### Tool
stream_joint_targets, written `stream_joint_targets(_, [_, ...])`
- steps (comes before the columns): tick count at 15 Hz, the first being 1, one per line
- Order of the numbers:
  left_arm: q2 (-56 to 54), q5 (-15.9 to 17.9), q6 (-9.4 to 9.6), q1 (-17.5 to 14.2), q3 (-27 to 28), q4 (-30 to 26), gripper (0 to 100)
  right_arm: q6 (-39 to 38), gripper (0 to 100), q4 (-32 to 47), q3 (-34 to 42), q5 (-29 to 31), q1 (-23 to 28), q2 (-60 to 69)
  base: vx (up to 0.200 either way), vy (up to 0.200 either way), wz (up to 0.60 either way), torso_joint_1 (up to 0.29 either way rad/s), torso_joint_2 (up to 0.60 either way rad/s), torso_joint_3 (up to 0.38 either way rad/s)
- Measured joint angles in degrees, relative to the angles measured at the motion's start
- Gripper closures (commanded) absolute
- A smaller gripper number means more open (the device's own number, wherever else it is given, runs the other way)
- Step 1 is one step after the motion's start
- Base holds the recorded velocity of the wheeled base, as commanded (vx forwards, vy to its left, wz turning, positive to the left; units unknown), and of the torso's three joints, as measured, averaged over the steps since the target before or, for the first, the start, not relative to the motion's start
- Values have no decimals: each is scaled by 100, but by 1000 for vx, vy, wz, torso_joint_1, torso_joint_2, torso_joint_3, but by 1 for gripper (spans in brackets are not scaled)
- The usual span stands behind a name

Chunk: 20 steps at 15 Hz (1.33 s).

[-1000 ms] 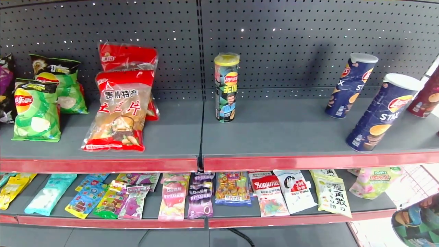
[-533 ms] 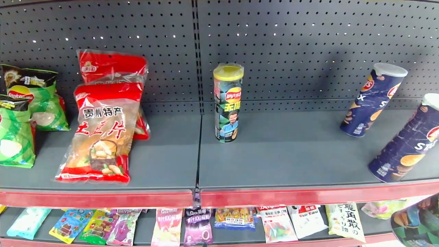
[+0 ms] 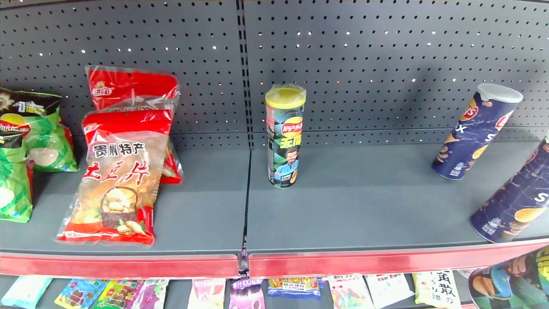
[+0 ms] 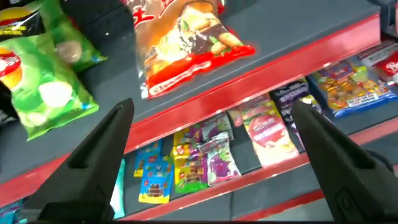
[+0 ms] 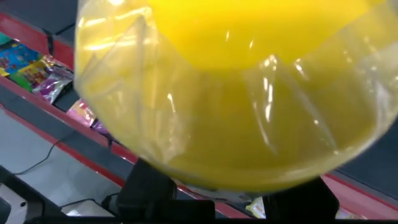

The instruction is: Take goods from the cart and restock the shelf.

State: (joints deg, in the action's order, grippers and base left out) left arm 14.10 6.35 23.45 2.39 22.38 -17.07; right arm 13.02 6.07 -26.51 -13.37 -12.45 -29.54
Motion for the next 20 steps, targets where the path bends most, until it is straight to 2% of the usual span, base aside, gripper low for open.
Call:
stream_joint_targets(3, [673, 673, -88, 33, 223, 471, 0, -13, 100, -20, -55, -6, -260, -108, 0, 0, 0, 0, 0, 0])
stream_joint_targets(6, [1998, 1067, -180, 99, 614, 1337, 0, -22, 100, -39, -127, 0, -301, -321, 0, 0, 0, 0, 0, 0])
stream_joint_targets(8, [3007, 1592, -435, 378, 1054, 1729, 0, -40, 100, -38, -138, 2, -304, -422, 0, 0, 0, 0, 0, 0])
stream_joint_targets(10, [4024, 1997, -758, 883, 1664, 2054, 0, -77, 100, -38, -140, 7, -301, -472, 0, 0, 0, 0, 0, 0])
stream_joint_targets(12, [4979, 2085, -906, 1357, 2213, 2503, 0, -82, 100, -38, -140, 29, -295, -486, 0, 0, 0, 0, 0, 0])
stream_joint_targets(15, [6194, 1957, -980, 1996, 2731, 3472, 0, -88, 100, -38, -138, 35, -284, -507, 0, 0, 0, 0, 0, 0])
stream_joint_targets(18, [7202, 1685, -1015, 2420, 3148, 4213, 0, -115, 100, -35, -138, 38, -273, -513, 0, 0, 0, 0, 0, 0])
stream_joint_targets(20, [7732, 1548, -1022, 2539, 3511, 4419, 0, -134, 100, -38, -138, 38, -257, -511, 0, 0, 0, 0, 0, 0])
